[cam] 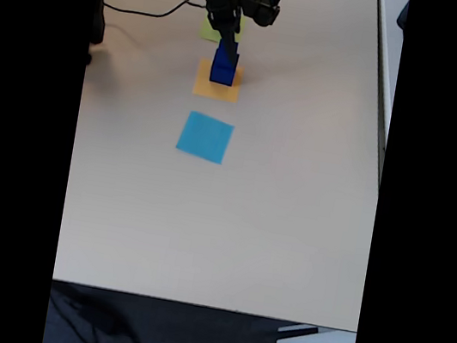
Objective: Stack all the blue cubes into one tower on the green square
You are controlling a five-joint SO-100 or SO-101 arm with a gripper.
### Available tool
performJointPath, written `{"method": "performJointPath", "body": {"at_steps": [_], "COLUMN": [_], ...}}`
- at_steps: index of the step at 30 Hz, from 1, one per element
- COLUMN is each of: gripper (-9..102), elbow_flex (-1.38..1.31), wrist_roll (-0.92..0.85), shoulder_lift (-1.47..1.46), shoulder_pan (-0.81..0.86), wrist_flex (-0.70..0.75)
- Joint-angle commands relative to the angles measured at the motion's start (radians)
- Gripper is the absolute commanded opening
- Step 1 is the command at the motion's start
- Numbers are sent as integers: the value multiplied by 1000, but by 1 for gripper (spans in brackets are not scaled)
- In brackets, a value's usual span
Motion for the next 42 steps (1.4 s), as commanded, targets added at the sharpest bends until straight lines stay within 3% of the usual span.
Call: {"method": "performJointPath", "body": {"at_steps": [1,10,30,34,42], "gripper": [43,34,30,26,7], "elbow_flex": [-3,3,54,57,58], "wrist_roll": [-12,-12,-72,-81,-64], "shoulder_lift": [81,81,103,103,100], "shoulder_pan": [17,18,58,63,61], "wrist_flex": [-17,-18,-18,-17,-17]}}
